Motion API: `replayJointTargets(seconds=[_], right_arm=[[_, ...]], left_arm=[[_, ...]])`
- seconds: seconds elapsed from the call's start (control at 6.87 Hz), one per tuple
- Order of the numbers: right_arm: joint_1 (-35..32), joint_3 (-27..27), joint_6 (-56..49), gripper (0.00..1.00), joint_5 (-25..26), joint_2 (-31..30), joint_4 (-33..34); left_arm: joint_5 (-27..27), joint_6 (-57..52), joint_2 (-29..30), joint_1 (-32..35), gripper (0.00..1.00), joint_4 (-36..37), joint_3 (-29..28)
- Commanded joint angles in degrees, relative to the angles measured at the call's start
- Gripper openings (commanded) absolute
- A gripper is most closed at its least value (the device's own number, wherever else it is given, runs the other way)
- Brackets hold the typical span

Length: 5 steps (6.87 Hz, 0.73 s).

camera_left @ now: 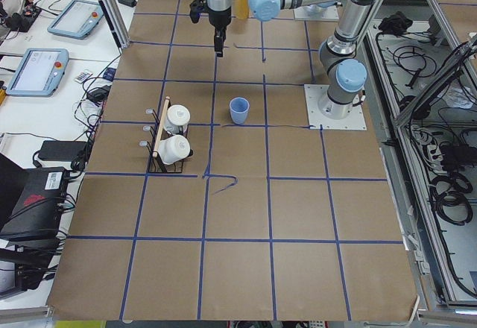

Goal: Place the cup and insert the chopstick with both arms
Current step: 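Lower the left gripper to the light blue cup and grasp its rim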

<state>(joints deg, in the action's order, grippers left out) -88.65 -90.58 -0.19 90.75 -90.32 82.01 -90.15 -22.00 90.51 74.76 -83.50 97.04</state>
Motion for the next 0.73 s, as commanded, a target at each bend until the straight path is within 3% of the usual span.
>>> replayJointTargets(seconds=[0.0,0.29,0.44,0.58], right_arm=[[0.0,-2.2,0.2,1.00,-0.5,-0.2,0.8],[0.6,-2.7,3.9,1.00,-0.7,1.3,2.5],[0.6,-3.2,9.0,1.00,-0.8,3.4,3.5],[0.6,-3.1,18.0,1.00,-4.1,5.6,5.2]], left_arm=[[0.2,-13.1,0.5,-10.8,1.00,5.4,8.1],[-0.2,-13.6,1.2,-12.6,0.97,12.9,14.6],[-0.2,-13.6,1.2,-12.7,0.97,13.9,15.9],[-0.4,-13.5,2.7,-12.9,0.98,14.2,16.0]])
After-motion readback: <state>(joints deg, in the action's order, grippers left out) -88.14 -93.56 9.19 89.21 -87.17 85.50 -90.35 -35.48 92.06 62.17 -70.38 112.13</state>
